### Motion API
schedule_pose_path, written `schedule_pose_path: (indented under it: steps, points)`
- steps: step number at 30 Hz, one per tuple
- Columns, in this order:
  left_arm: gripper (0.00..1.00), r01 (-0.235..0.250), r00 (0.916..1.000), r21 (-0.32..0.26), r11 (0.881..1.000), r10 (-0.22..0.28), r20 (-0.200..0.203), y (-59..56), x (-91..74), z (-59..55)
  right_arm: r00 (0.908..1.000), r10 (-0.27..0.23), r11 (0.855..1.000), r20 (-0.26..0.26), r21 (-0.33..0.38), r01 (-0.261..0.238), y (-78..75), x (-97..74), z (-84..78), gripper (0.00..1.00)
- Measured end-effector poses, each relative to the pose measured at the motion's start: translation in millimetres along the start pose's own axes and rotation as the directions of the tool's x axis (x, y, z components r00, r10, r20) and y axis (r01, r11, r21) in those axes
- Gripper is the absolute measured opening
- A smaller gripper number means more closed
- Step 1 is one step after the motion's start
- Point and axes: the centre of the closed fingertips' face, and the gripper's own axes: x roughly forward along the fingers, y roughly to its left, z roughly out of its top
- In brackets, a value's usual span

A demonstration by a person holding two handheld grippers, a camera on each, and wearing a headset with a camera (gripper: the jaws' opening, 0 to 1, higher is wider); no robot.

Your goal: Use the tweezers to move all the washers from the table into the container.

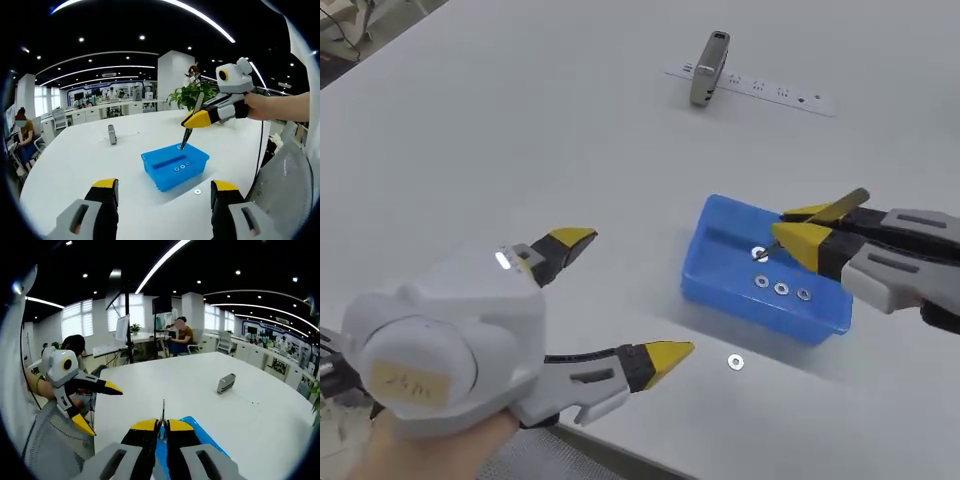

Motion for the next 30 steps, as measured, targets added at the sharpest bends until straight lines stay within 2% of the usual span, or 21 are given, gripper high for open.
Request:
schedule_pose_path:
  steps: [3,4,7,14,18,24,30]
  points:
    - [0.76,-0.001,1.0,0.0,1.0,0.001,0.001,0.2,-0.1,0.1,0.9999,-0.012,1.0,-0.001,0.021,0.012,-8.2,4.9,-2.4,0.02]
    - [0.76,0.0,1.0,-0.002,1.0,0.0,-0.001,0.2,0.0,-0.2,0.9998,-0.019,0.998,-0.006,0.063,0.019,-14.0,9.4,-5.9,0.02]
    - [0.76,0.0,1.0,-0.001,1.0,0.0,0.0,0.2,0.0,0.1,0.9991,-0.03,0.995,-0.03,0.097,0.033,-24.1,18.4,-16.5,0.02]
    - [0.76,0.0,1.0,-0.003,1.0,0.0,-0.002,0.4,-0.1,-0.4,0.9966,-0.034,0.985,-0.074,0.165,0.046,-35.6,34.5,-41.9,0.02]
    - [0.75,0.001,1.0,-0.001,1.0,-0.001,-0.005,0.0,0.1,-0.8,0.9961,-0.033,0.977,-0.082,0.21,0.05,-38.4,41.0,-52.6,0.03]
    - [0.75,0.007,0.9999,0.003,1.0,-0.007,-0.01,-1.4,0.6,-1.7,0.992,-0.035,0.973,-0.121,0.221,0.062,-40.9,52.2,-69.5,0.03]
    - [0.75,0.004,0.9999,-0.003,1.0,-0.004,-0.009,-0.6,0.6,-1.9,0.9889,-0.032,0.977,-0.145,0.204,0.062,-38.8,57.1,-75.7,0.03]
